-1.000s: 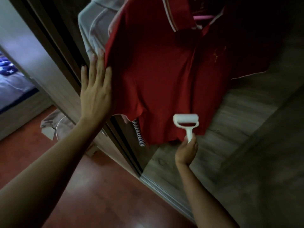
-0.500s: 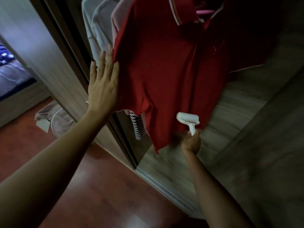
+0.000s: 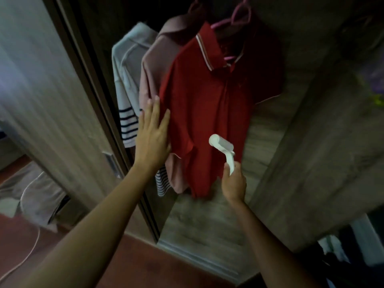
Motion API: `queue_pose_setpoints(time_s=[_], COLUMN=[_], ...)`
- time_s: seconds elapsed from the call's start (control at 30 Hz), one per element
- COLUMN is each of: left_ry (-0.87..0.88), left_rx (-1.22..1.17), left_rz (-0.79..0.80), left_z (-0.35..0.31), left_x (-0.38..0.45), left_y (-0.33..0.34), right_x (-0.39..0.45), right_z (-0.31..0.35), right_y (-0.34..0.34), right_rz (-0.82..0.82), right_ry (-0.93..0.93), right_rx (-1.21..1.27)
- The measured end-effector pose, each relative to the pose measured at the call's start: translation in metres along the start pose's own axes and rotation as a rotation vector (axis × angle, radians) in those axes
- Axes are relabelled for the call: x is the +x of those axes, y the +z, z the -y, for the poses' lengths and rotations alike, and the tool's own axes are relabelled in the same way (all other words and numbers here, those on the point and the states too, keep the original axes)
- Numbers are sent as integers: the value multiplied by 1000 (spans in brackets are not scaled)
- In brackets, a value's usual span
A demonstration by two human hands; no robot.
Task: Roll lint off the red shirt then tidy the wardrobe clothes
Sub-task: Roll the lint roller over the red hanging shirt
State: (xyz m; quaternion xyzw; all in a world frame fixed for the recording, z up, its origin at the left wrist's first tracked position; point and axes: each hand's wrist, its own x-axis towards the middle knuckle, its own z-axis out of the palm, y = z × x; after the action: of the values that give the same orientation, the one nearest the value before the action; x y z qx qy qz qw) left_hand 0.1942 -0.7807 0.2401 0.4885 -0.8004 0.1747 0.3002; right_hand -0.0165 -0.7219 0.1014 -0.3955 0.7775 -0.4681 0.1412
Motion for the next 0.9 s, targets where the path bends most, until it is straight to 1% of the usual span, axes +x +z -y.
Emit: queue_pose_setpoints(time_s=[0.17,0.33,0.47,0.7,0.9], left_ry=[156,193,265,442,675], left_rx=[-142,-227,-303,-464,-656], left_rz=[28,37,90,89,83], left_z=[-1,-13,-36,-119,-221], left_x=[-9,-28,-51,-86,-130], left_y=[-17,-39,-50,-74,-111], right_x=[-43,-100,-154,-248,-334], right_z=[43,67,69,45,9], right_y=[-42,-89,-124,-203,-298], right_rz=[-104,-168,-211,-482,-630], right_ry=[-48,-60,1,86,162], right_rx=[8,-67,-7,-70,-191])
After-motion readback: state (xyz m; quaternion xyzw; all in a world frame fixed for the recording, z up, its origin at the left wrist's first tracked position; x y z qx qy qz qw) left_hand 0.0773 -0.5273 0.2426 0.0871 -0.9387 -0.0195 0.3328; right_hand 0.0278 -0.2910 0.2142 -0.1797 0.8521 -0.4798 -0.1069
